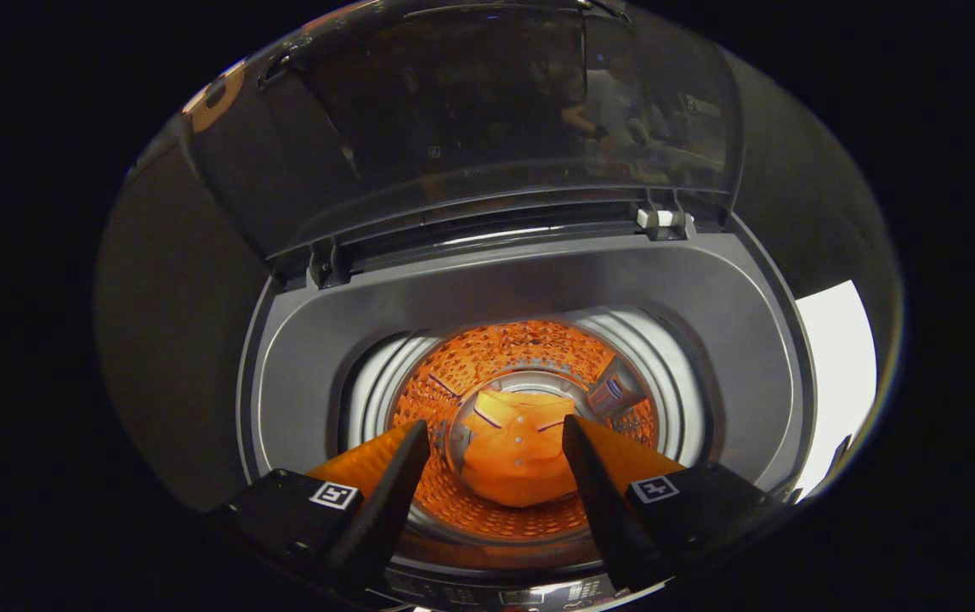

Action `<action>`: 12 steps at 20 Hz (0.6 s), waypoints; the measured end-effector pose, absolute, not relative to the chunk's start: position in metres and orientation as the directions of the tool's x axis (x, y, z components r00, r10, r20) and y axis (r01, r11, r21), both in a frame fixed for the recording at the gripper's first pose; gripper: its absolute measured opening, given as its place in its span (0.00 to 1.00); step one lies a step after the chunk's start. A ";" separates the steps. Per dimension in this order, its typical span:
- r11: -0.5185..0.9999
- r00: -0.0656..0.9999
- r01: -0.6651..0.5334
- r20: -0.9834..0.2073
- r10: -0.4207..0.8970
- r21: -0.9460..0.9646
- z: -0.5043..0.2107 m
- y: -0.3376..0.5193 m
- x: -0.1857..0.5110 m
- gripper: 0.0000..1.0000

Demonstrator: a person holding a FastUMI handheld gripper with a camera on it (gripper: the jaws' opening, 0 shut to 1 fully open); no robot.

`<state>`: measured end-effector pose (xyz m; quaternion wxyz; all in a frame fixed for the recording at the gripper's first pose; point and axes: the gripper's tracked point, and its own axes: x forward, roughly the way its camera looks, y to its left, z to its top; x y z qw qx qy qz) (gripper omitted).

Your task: Put the clothes into the washing machine and then close the washing machine lid.

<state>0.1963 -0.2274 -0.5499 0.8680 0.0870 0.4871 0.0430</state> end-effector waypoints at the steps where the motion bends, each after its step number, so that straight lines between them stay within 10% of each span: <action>1: 0.982 0.530 0.006 -0.834 0.157 0.188 -0.547 -0.228 0.198 1.00; 12: 0.984 0.728 -0.049 -0.668 0.154 0.173 -0.393 -0.231 0.218 1.00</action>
